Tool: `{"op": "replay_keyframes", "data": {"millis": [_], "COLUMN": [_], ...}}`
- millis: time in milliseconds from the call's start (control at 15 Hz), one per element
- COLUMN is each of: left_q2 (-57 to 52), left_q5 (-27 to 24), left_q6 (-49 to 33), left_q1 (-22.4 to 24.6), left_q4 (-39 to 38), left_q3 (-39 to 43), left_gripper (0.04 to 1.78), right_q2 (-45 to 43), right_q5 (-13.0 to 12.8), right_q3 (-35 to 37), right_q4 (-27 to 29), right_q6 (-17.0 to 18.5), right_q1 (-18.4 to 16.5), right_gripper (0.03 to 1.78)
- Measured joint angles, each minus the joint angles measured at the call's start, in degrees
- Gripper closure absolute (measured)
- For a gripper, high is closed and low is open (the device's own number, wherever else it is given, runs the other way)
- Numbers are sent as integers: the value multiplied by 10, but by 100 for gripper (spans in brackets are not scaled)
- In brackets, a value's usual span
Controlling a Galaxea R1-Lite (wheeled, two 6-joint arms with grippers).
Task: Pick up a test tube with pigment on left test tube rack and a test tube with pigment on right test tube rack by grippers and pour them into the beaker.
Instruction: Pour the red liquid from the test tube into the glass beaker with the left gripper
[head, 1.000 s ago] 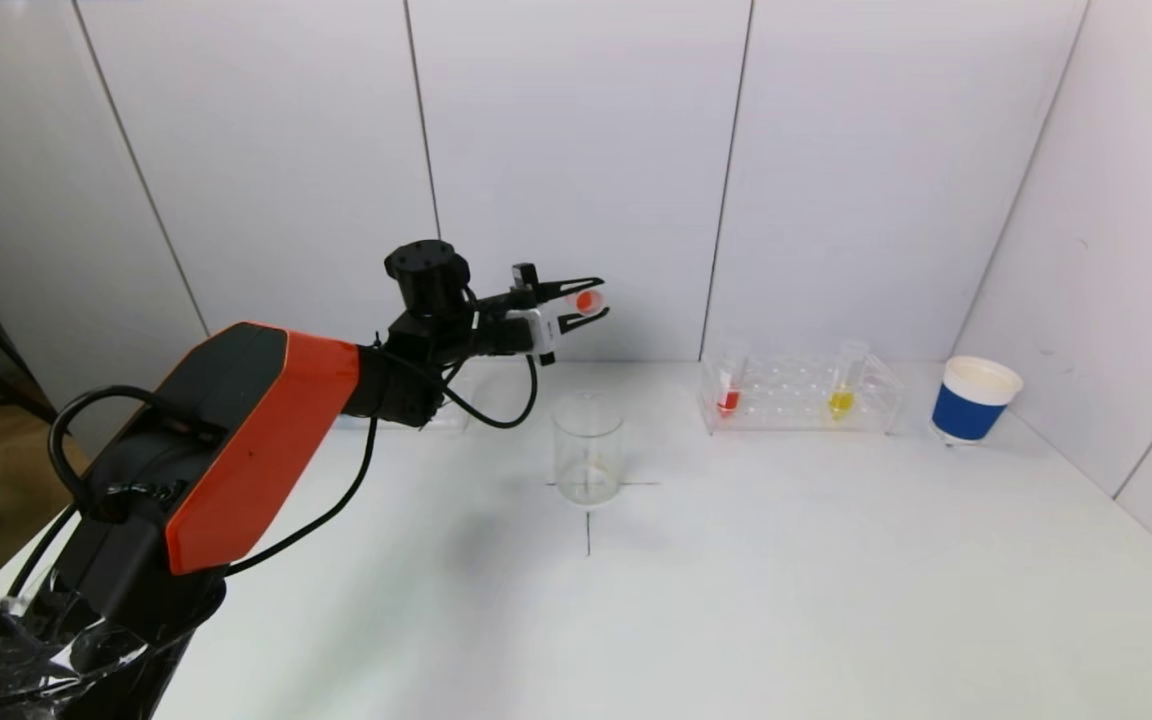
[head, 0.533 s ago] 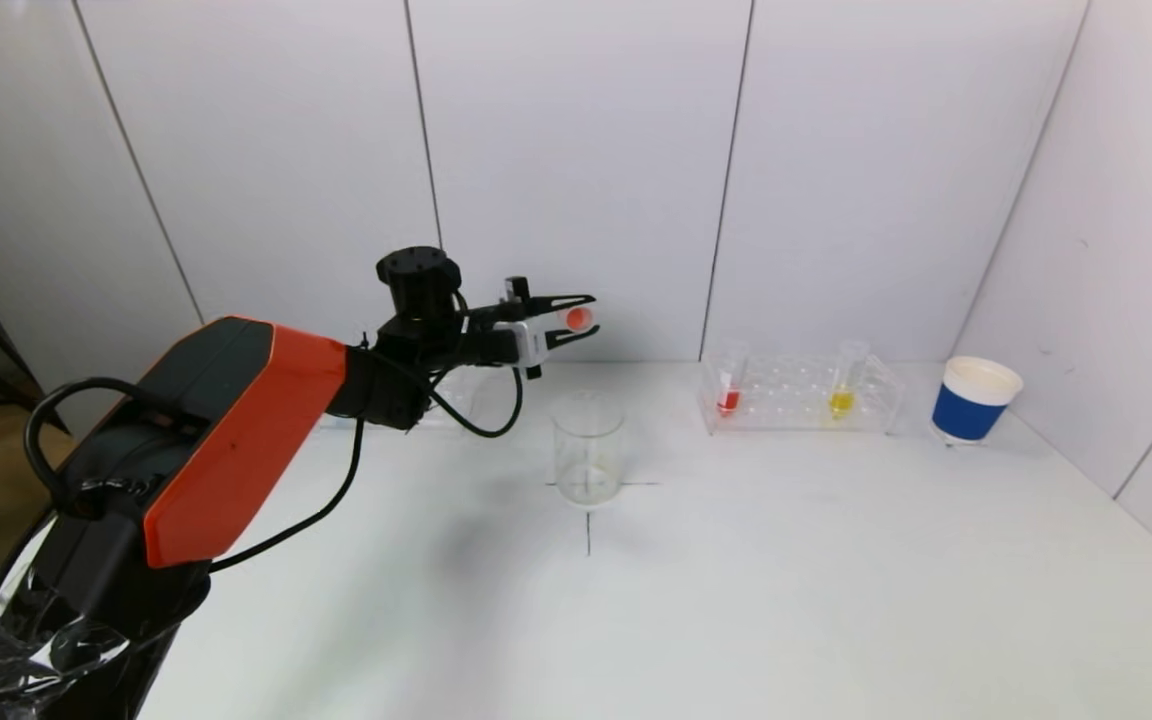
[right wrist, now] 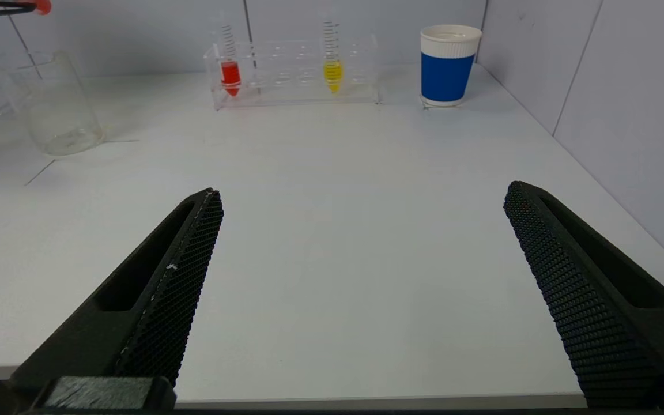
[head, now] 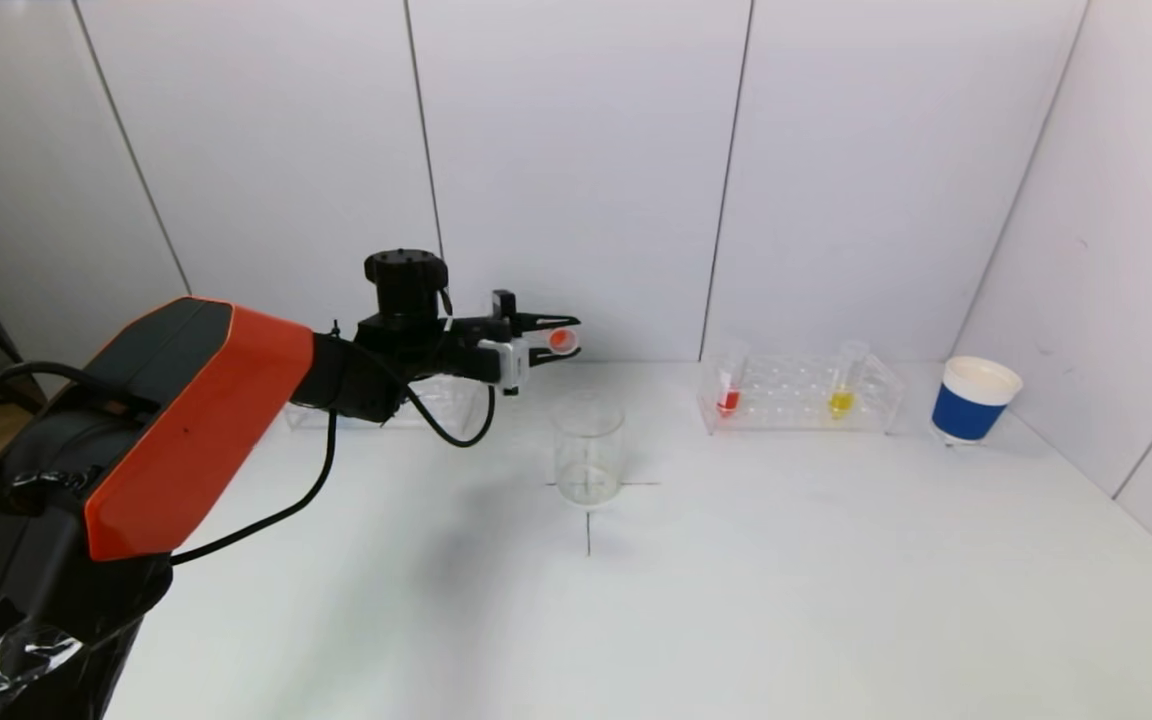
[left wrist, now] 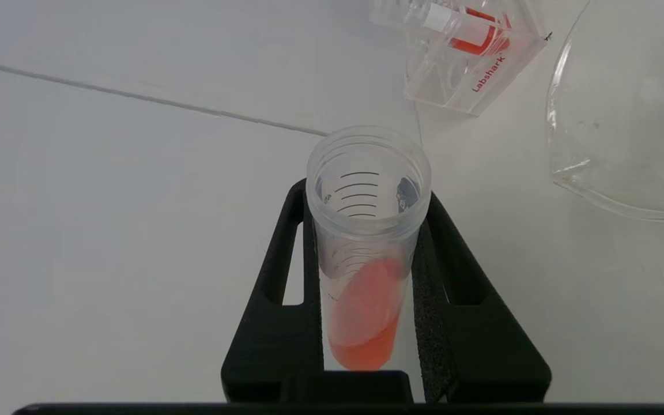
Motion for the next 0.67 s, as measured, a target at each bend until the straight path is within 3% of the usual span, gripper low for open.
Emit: {"op": "replay_keyframes", "data": {"millis": [667], "left_q2": [-2], "left_q5": [6], "left_q6": [68], "left_q1": [-12], "left_q4": [2], "left_q3": [-1], "left_gripper": [136], "right_q2": [0], "right_q5": [0], "right_q3": [0], "right_q4": [0], "right_q6": [0], "right_q1": [0], "right_gripper": [4]}}
